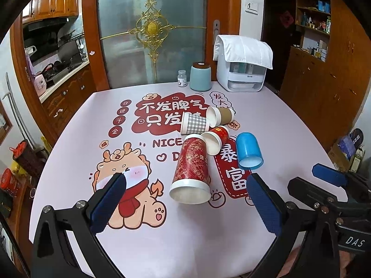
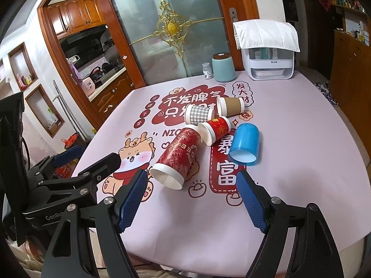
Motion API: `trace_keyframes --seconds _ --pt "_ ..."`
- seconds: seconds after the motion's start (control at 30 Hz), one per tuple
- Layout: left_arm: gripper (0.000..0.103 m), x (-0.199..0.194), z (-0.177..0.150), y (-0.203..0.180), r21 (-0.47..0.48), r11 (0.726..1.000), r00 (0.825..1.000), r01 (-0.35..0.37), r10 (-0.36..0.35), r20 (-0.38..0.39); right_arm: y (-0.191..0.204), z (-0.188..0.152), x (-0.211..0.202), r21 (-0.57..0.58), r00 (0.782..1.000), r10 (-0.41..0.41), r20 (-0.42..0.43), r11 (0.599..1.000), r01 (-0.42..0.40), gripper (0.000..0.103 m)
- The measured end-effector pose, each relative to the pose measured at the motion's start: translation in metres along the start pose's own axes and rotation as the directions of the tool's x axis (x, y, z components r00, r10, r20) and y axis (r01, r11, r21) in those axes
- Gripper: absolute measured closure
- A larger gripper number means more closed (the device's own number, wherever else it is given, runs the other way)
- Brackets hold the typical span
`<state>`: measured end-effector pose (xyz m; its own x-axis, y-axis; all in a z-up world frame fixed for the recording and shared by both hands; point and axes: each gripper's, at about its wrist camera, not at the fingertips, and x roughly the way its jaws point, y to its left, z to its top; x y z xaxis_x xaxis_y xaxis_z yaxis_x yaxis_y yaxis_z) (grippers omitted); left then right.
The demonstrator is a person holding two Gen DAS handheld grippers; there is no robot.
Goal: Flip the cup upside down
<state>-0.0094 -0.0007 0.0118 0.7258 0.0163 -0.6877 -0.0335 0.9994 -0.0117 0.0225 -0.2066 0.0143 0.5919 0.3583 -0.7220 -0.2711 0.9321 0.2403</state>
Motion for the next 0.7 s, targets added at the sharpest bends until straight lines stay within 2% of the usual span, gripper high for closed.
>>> trace_keyframes --seconds 0.7 --pt "0.001 0.0058 0.0006 0.0035 -0.016 1.0 0.999 0.02 -0.021 -0.04 0.0026 0.0023 0.0059 -0.01 1.0 -0.005 -0.014 1.0 0.005 0.023"
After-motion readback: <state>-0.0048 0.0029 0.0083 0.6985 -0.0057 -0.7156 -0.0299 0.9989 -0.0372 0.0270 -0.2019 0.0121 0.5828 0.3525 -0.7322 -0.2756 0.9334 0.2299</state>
